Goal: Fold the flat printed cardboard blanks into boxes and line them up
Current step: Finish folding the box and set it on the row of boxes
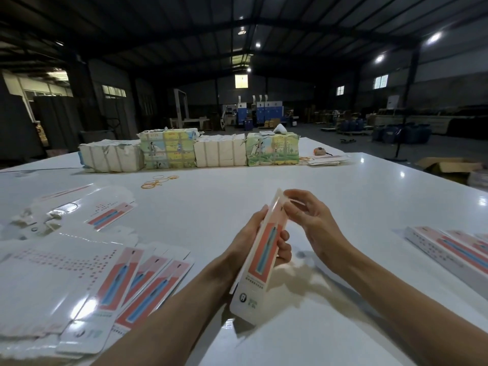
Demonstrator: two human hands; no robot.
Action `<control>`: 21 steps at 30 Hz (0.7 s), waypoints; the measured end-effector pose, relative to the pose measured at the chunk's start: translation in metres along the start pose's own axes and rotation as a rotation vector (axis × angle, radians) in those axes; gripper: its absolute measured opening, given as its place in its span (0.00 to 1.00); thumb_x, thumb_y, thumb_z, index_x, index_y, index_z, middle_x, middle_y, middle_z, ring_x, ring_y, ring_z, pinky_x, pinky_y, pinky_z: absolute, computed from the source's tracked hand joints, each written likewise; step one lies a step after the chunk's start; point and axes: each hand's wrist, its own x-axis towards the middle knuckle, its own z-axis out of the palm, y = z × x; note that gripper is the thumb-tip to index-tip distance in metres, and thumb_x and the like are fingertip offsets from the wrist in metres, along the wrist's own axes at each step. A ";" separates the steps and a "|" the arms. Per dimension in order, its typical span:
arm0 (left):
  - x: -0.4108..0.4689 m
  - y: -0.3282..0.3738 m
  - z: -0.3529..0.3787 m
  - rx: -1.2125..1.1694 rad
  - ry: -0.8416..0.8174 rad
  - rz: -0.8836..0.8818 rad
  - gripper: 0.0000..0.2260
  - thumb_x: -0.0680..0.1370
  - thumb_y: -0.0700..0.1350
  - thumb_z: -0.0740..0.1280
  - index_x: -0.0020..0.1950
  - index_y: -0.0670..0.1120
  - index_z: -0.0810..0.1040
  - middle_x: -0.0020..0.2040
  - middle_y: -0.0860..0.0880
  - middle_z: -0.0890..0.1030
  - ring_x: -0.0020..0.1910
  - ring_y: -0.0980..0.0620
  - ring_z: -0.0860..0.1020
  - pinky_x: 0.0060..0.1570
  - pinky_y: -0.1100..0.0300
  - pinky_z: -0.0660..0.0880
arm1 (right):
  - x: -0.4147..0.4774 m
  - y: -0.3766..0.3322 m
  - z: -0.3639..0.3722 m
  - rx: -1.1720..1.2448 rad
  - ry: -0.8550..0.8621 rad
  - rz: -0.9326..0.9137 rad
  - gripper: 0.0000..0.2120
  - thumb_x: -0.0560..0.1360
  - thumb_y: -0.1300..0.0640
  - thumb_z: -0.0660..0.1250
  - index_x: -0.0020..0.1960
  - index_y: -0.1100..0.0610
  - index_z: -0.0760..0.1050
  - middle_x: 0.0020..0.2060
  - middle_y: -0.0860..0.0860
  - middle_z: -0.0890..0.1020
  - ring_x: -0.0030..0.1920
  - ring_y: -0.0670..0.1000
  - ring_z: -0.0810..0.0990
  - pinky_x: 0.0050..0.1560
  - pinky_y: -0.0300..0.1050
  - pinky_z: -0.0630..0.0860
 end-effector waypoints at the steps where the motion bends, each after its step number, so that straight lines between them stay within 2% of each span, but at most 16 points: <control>1: -0.001 0.002 -0.003 0.008 0.043 0.035 0.29 0.82 0.67 0.60 0.59 0.41 0.77 0.44 0.43 0.81 0.37 0.50 0.80 0.41 0.57 0.79 | -0.002 0.002 0.003 -0.011 0.000 0.026 0.18 0.78 0.45 0.71 0.65 0.49 0.77 0.62 0.48 0.82 0.65 0.52 0.81 0.69 0.55 0.78; 3: -0.003 0.004 -0.005 0.099 0.165 0.153 0.28 0.83 0.66 0.56 0.61 0.43 0.80 0.45 0.42 0.84 0.38 0.48 0.83 0.41 0.55 0.81 | -0.006 0.007 0.009 -0.012 -0.060 0.065 0.21 0.78 0.42 0.70 0.69 0.45 0.72 0.58 0.49 0.85 0.60 0.53 0.85 0.63 0.52 0.82; 6: -0.008 0.003 0.001 0.168 0.214 0.276 0.23 0.83 0.62 0.59 0.61 0.45 0.80 0.45 0.42 0.86 0.38 0.46 0.85 0.40 0.54 0.83 | -0.010 0.011 0.014 -0.035 -0.104 0.018 0.19 0.82 0.45 0.69 0.70 0.43 0.69 0.51 0.51 0.88 0.54 0.54 0.87 0.53 0.45 0.85; 9: -0.010 0.003 0.008 0.191 0.228 0.232 0.24 0.83 0.63 0.58 0.63 0.46 0.81 0.49 0.42 0.87 0.43 0.42 0.88 0.40 0.52 0.84 | -0.012 0.009 0.010 -0.016 -0.083 0.007 0.19 0.83 0.49 0.69 0.71 0.43 0.70 0.49 0.53 0.88 0.51 0.58 0.88 0.47 0.49 0.86; 11: -0.007 0.003 0.009 0.309 0.301 0.244 0.24 0.83 0.65 0.55 0.65 0.50 0.78 0.46 0.45 0.88 0.43 0.43 0.88 0.38 0.55 0.83 | -0.012 0.007 0.006 0.004 -0.075 0.025 0.18 0.82 0.51 0.69 0.71 0.44 0.72 0.48 0.55 0.88 0.50 0.61 0.88 0.45 0.54 0.86; 13: -0.005 0.000 0.010 0.354 0.306 0.299 0.21 0.84 0.65 0.54 0.67 0.53 0.73 0.46 0.46 0.88 0.44 0.43 0.88 0.38 0.55 0.84 | -0.012 0.006 0.005 0.034 -0.057 0.028 0.19 0.82 0.52 0.69 0.72 0.45 0.73 0.50 0.56 0.88 0.51 0.62 0.87 0.47 0.55 0.86; 15: -0.002 -0.005 0.009 0.344 0.289 0.315 0.21 0.84 0.65 0.54 0.69 0.54 0.68 0.49 0.44 0.87 0.45 0.39 0.88 0.40 0.52 0.85 | -0.011 0.004 0.005 0.069 -0.047 0.010 0.23 0.80 0.51 0.70 0.74 0.45 0.72 0.53 0.55 0.87 0.56 0.60 0.87 0.54 0.56 0.84; 18: -0.002 -0.008 0.004 0.299 0.268 0.257 0.25 0.84 0.67 0.52 0.67 0.49 0.72 0.44 0.42 0.87 0.41 0.40 0.88 0.38 0.55 0.83 | -0.011 0.000 0.008 0.039 -0.073 -0.002 0.27 0.77 0.48 0.71 0.76 0.44 0.72 0.51 0.54 0.86 0.57 0.59 0.87 0.62 0.60 0.82; 21: 0.000 -0.009 0.005 0.271 0.218 0.186 0.28 0.83 0.68 0.53 0.63 0.48 0.78 0.43 0.42 0.85 0.38 0.43 0.86 0.40 0.53 0.83 | -0.013 0.001 0.010 0.013 -0.090 0.008 0.29 0.74 0.45 0.72 0.74 0.41 0.72 0.46 0.52 0.85 0.55 0.59 0.87 0.62 0.63 0.82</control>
